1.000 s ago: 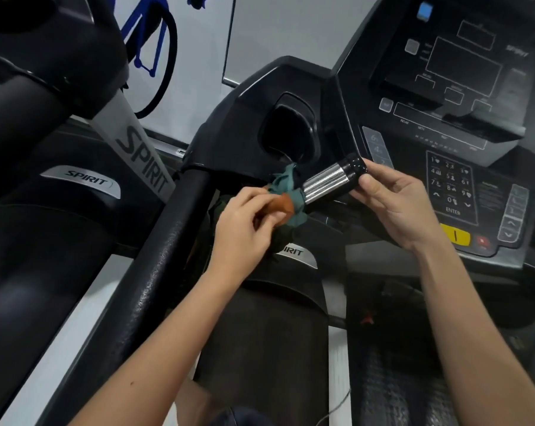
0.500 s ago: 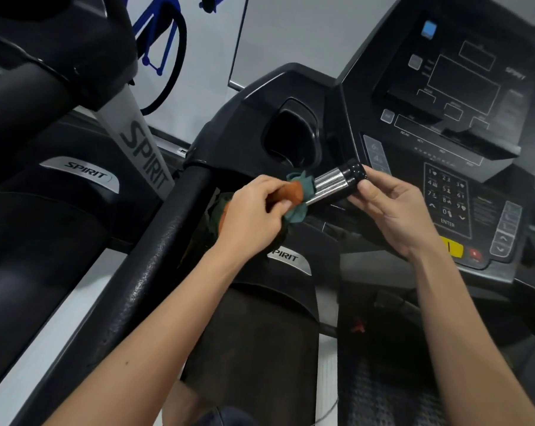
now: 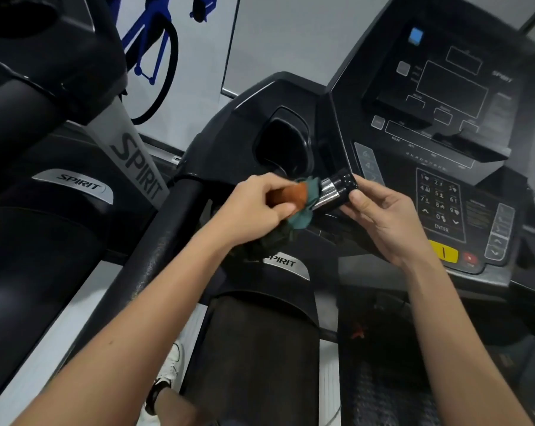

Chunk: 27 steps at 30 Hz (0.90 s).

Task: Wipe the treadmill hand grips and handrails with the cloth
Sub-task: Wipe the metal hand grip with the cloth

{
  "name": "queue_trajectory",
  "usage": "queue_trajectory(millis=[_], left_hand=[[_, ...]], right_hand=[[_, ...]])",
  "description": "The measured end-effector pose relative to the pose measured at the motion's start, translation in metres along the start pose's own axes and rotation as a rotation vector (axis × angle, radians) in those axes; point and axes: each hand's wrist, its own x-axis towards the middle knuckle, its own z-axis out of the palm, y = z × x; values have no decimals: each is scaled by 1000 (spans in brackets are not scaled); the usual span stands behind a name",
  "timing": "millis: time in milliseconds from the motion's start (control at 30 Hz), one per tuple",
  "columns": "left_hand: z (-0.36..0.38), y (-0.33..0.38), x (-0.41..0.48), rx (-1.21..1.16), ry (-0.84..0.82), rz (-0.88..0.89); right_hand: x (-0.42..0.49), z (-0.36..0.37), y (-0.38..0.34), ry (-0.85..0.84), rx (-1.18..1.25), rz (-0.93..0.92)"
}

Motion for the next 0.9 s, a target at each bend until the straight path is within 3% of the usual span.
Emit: queue_trajectory(millis=[100,267,367,500,600,733,833,900], left_hand=[[5,20,19,-57,-86,-28],[-2,13,36,-415,-307,-224],[-13,-10,34,-241,-311,-215],[-14,-23,20,-159,-179,-103],[12,0,14,-117,-23,120],[24,-2,6,107,-97,384],[7,-28,-9,176,-182,405],[-4,-41,-18,176,-118,388]], right_hand=[[1,0,0,8,-5,8],[-1,0,-2,4,-4,16],[-1,0,-3,-13,-7,16],[0,-1,0,-10,6,11],[1,-1,1,-14,28,15],[1,-1,0,-50,21,-6],[1,-2,2,-30,54,13],[2,-3,3,-25,57,14]])
